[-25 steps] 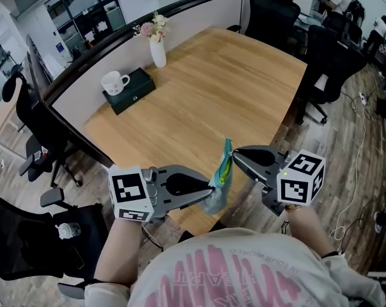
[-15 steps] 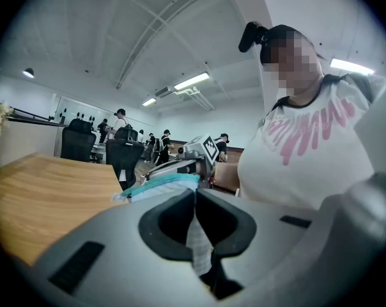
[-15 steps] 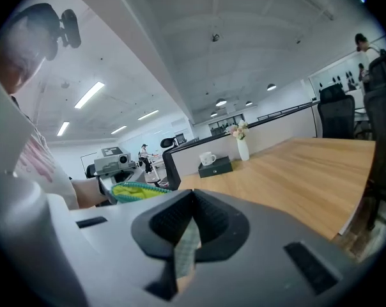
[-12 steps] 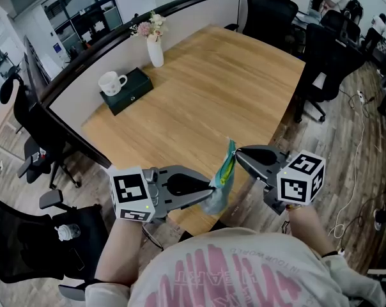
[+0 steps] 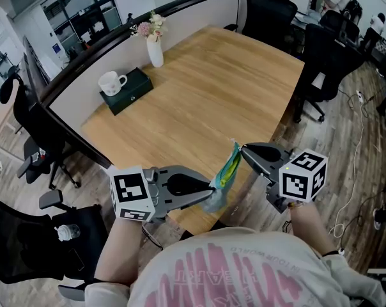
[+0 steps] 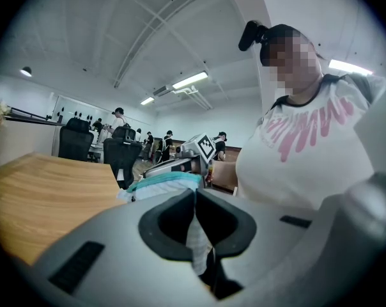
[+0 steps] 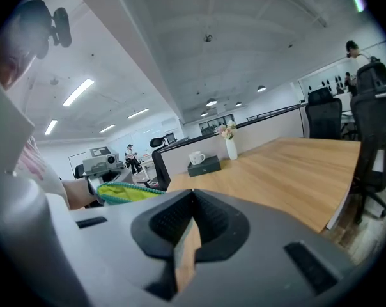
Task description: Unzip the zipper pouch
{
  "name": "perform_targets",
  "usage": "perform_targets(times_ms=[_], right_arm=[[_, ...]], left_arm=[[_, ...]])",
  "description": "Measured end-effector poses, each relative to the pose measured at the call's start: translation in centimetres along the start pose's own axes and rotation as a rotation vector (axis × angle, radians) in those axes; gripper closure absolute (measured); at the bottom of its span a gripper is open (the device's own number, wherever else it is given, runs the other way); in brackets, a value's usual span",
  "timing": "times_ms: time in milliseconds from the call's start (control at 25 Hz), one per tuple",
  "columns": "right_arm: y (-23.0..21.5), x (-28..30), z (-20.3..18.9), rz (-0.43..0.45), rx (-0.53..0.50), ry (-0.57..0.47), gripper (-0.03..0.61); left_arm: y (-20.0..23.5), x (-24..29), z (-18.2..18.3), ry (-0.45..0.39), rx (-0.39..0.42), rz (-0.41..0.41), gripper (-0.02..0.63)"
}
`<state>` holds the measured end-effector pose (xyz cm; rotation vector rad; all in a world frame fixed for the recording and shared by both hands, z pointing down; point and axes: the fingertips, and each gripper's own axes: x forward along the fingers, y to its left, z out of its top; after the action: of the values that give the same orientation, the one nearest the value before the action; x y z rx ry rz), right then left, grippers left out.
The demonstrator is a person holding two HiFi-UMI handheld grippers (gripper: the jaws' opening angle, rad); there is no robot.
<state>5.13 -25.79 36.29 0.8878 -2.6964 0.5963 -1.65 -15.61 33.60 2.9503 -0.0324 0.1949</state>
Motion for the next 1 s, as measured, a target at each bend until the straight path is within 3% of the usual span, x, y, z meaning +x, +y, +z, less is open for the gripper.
perform_targets(times_ms=[1000], right_arm=[[-2.3, -1.2, -0.8, -0.121, 0.069, -0.026, 0.577]], left_arm=[[-1.1, -1.1, -1.1, 0.003, -0.026, -0.028, 0.601]])
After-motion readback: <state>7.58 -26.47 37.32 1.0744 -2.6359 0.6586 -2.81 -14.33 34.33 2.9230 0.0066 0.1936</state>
